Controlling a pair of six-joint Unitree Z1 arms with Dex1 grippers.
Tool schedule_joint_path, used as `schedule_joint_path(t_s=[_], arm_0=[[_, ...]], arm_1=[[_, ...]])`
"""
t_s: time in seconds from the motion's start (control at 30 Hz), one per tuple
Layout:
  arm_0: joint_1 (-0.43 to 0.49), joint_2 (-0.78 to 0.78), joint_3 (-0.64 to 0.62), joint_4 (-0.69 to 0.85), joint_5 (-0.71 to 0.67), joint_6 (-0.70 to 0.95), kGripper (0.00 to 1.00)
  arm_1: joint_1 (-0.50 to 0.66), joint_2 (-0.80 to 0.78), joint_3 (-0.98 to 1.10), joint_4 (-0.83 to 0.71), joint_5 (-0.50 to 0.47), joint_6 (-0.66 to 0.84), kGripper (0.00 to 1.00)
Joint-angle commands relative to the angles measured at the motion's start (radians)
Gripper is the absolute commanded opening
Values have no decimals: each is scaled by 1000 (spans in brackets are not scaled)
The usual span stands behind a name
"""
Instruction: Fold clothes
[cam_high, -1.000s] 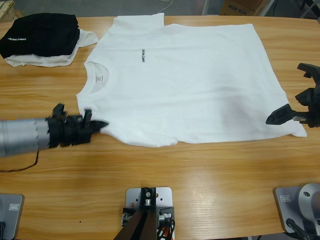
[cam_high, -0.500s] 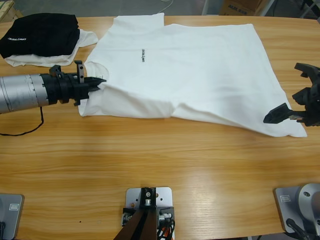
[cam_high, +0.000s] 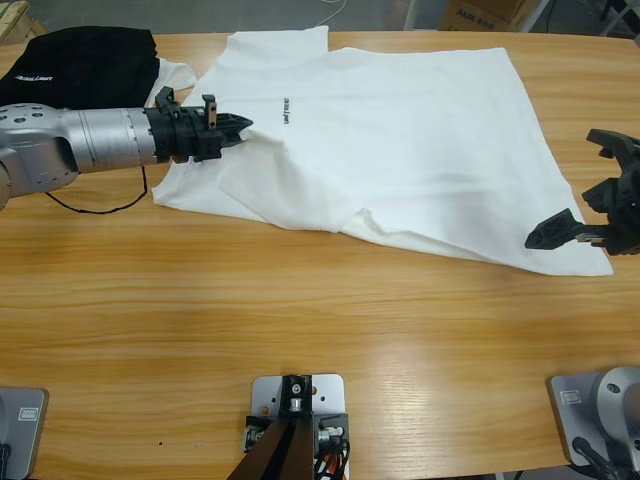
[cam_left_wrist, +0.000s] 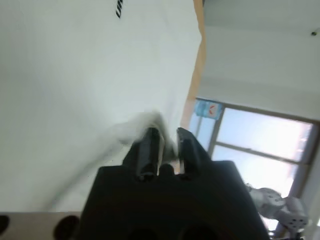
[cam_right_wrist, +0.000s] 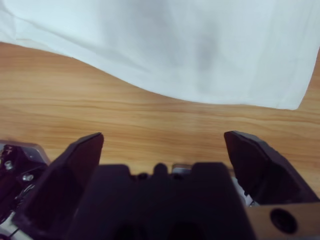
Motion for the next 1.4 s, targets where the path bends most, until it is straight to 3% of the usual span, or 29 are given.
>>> schedule_joint_path(t_s=[0.03, 0.17, 0.33, 0.5, 0.73, 0.87, 1.0, 1.4], arm_0=[[74, -18, 52, 28, -29, 308, 1000], [50, -73, 76, 79, 2, 341, 1000], [-99, -130, 76, 287, 149, 325, 999], [-225, -129, 57, 314, 277, 132, 894], [-332, -57, -13, 285, 359, -159, 743], [-404, -45, -34, 300, 401, -228, 769], [-444, -54, -56, 364, 402, -239, 934], [-470, -36, -107, 450, 428, -243, 928]], arm_1=[[31, -11, 33, -15, 4, -8, 1000], [37, -10, 34, -17, 4, -7, 1000], [37, -2, 38, -27, 7, -7, 1000], [37, -6, 39, -27, 7, -7, 1000], [37, -16, 42, -28, 7, -7, 1000], [37, -18, 42, -29, 7, -7, 1000], [37, -20, 44, -30, 7, -7, 1000], [37, -27, 45, -30, 7, -6, 1000]])
